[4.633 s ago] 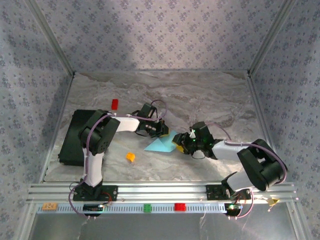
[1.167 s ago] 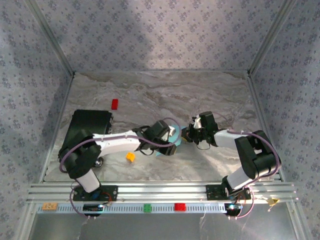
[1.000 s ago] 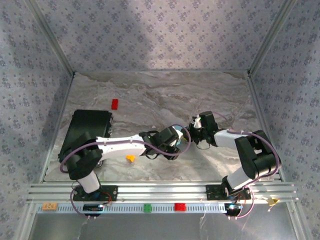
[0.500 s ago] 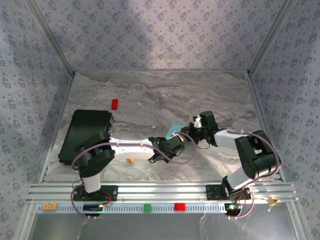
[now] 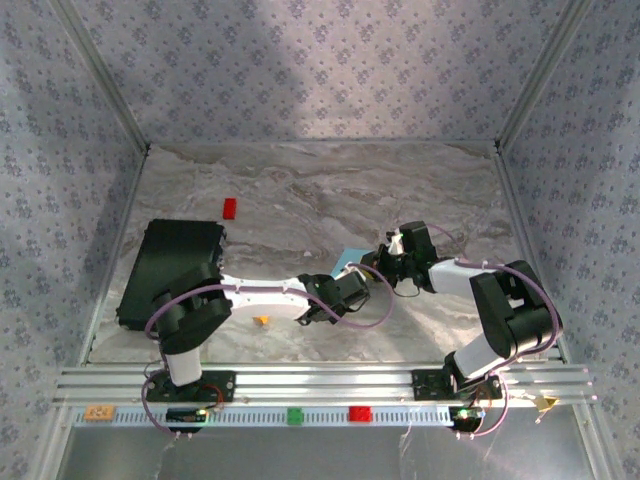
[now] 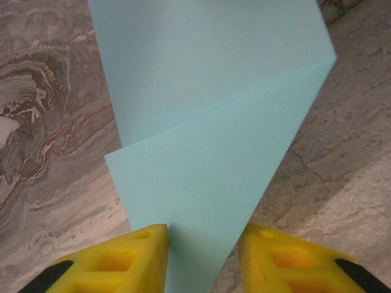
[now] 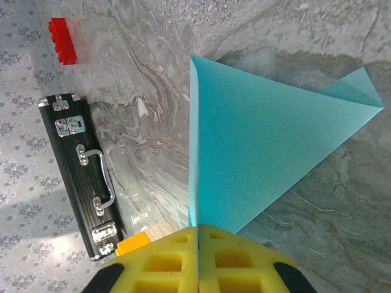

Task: Fold a paper plane with a square sheet of paper (pick it up from the middle)
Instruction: Fold the wing for the fifth time at the center of the table.

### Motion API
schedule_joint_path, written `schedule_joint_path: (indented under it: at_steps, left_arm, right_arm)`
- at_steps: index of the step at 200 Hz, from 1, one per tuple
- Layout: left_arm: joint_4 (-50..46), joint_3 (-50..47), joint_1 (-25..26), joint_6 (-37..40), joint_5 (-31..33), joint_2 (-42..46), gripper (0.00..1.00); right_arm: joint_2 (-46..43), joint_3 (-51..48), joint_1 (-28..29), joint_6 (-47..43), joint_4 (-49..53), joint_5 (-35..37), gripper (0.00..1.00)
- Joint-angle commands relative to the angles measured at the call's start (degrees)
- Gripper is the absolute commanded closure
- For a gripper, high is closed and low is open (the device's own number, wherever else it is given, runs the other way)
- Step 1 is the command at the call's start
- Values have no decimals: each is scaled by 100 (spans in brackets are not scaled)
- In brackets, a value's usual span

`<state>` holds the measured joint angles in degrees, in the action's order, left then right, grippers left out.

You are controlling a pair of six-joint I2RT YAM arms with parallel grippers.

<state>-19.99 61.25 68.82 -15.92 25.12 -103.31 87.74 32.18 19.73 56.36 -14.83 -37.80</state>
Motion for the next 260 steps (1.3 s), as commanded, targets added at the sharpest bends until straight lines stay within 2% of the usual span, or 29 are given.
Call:
schedule_joint_path:
  at_steps: [1, 73, 127, 164, 189, 229, 260]
  left_arm:
    - [-164, 133, 44, 10, 159, -67, 67]
    - [-128, 115, 44, 1, 170, -58, 78]
    - [-100, 95, 42, -18, 169, -56, 92]
    - [-96, 111, 17, -101, 62, -49, 100]
    - [-17, 91, -142, -224, -345, 54, 100]
    - [411, -74, -587, -354, -1731, 384, 100]
    - [604, -117, -896, -464, -2584, 436, 100]
  right_arm:
    - [-125, 7, -48, 70, -20, -98, 93]
    - [-122, 8, -55, 60, -16, -104, 93]
    - [-142, -2, -52, 75, -11, -96, 93]
    - [-238, 15, -69, -11, 172, -7, 87]
    - [-567, 74, -115, -359, 909, 354, 78]
    - [-1160, 112, -307, -766, 1837, 771, 55]
    - [-1532, 30, -456, -797, 2052, 881, 52]
